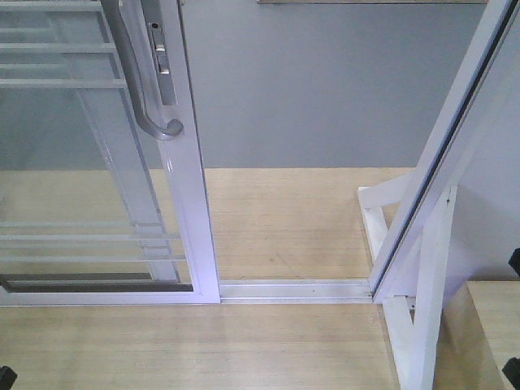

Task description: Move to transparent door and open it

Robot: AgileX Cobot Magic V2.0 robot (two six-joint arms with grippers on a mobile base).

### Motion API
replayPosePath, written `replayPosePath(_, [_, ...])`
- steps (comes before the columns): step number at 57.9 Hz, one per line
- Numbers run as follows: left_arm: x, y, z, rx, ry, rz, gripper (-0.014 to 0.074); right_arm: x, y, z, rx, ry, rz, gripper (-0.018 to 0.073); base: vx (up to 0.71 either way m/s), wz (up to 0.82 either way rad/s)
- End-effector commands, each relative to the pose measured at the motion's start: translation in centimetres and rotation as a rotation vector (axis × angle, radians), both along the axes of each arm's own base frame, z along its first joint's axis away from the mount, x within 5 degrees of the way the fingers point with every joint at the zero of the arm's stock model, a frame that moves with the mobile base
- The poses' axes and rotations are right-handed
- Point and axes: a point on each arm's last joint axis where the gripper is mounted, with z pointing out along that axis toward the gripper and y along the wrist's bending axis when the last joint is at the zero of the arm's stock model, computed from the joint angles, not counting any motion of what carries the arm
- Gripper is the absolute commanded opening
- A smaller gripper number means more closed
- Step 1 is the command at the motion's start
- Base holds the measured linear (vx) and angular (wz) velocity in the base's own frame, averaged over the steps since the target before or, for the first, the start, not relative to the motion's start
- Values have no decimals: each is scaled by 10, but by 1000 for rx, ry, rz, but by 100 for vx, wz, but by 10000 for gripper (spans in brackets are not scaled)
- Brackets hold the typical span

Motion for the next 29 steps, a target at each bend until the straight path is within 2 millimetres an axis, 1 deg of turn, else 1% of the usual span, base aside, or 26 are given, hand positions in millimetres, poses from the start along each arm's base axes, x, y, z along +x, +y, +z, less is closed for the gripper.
replayPosePath(1, [0,1,4,-27,-78,5,-6,-1,0,4,14,-129,-2,-6,0,0])
replayPosePath(8, [0,1,4,-27,-78,5,-6,-4,-1,-25,33,-183,-1,-6,0,0])
replayPosePath(16, [0,1,4,-27,-80,5,-6,2,1,-54,65,-122,1,-6,0,0])
replayPosePath(20, [0,1,4,-27,-80,5,-6,2,1,-60,57,-53,2,-6,0,0])
replayPosePath(29, [0,1,4,-27,-80,5,-6,1,1,-66,40,11,3,-6,0,0])
